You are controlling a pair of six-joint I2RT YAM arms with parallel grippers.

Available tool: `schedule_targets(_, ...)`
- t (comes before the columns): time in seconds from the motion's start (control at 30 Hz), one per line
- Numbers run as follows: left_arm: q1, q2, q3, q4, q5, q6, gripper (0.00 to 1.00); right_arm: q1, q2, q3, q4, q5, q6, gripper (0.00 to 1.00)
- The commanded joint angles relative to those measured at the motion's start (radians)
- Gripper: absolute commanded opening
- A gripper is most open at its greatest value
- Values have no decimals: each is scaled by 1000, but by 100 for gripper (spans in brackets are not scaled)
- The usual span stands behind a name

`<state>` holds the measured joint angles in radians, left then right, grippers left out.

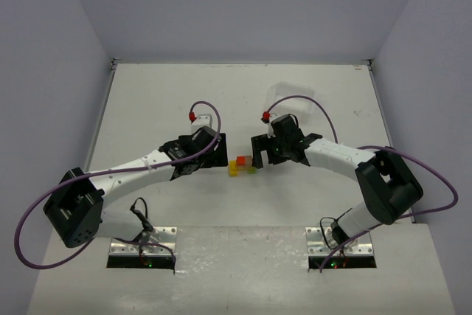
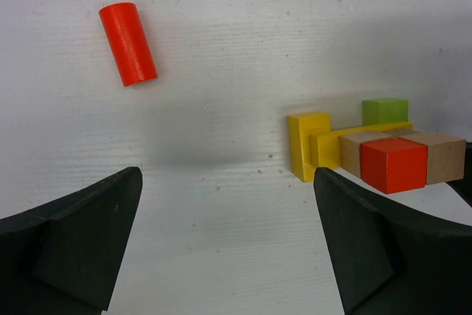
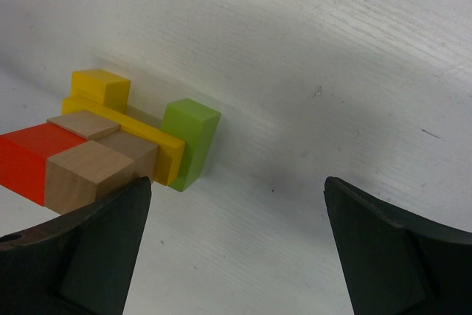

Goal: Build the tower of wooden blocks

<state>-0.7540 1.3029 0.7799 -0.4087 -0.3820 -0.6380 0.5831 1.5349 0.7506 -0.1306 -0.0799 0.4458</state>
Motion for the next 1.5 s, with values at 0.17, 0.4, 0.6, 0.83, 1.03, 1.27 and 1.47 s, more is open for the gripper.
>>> schedule_targets(0.17, -11, -34, 2, 11, -23, -8, 100, -2, -16, 30, 31, 0, 11, 99)
schedule_targets(0.4, -10, -36, 4, 10, -26, -8, 100, -2, -23, 26, 33, -7, 15, 99)
schedule_targets(0.6, -10, -41, 1, 5, -32, -9, 100, -3, -22, 22, 35, -10, 23, 99)
schedule_targets(0.83, -10, -50, -4, 1, -35, -12, 100, 0, -22, 21, 40, -17, 31, 99)
schedule_targets(1.03, -10, -54, -5, -3, -39, -15, 100, 2, -22, 21, 40, -15, 33, 99)
schedule_targets(1.27, -10, -56, -5, -9, -46, -23, 100, 4, -22, 21, 39, -14, 33, 99)
schedule_targets(1.47, -8, -62, -7, -22, -71, -46, 100, 6, -21, 21, 40, -11, 36, 99)
